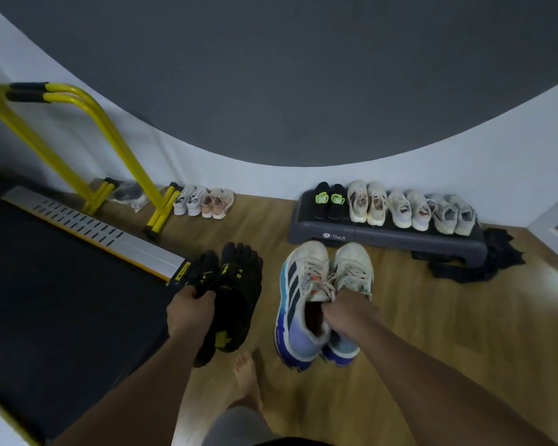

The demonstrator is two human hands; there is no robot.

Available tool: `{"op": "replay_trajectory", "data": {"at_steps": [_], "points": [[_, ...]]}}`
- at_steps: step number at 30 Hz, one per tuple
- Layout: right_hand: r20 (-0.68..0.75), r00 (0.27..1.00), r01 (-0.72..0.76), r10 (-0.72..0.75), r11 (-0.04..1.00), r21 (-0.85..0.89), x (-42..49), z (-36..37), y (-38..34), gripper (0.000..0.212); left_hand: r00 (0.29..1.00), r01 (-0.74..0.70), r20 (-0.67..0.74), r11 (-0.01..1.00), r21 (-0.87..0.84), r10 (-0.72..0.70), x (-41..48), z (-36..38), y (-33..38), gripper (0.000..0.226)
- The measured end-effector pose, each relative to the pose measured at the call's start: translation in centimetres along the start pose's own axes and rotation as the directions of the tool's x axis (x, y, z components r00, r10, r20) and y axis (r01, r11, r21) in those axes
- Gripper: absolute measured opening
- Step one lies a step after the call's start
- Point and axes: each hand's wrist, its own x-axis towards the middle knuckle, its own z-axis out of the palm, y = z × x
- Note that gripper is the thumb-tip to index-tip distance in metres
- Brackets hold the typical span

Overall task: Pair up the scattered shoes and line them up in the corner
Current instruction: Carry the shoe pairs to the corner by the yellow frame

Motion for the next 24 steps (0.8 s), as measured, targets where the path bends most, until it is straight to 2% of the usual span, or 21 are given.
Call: {"op": "replay_trajectory", "data": {"at_steps": [7,12,16,19,24], "points": [[-0.016,0.996,-0.092,0.090,0.989,-0.116,7.4,-2.1,-6.6,0.030,0.995,-0.042,0.084,0.999,-0.029,0.044,10.2,0.3,4.1,0.012],[-0.021,0.986,-0.163,0.163,0.960,-0.227,12.1,-2.8,-13.5,0.048,0.992,-0.054,0.115,0.997,-0.055,0.060,18.2,-1.3,6.1,0.006],[-0.094,0.985,-0.171,0.147,0.926,-0.338,14.7,-3.6,-17.9,0.043,0.993,-0.038,0.106,0.996,-0.085,0.047,23.2,-2.7,7.4,0.004],[-0.110,0.986,-0.159,0.128,0.926,-0.343,16.9,-4.2,-21.0,0.038,0.995,0.000,0.096,0.993,-0.119,0.011,26.6,-2.9,8.1,0.004],[-0.018,0.992,-0.121,0.121,0.947,-0.298,23.2,-5.2,-25.4,0.044,0.996,0.041,0.087,0.994,-0.097,-0.033,31.9,-2.1,10.2,0.002]]}}
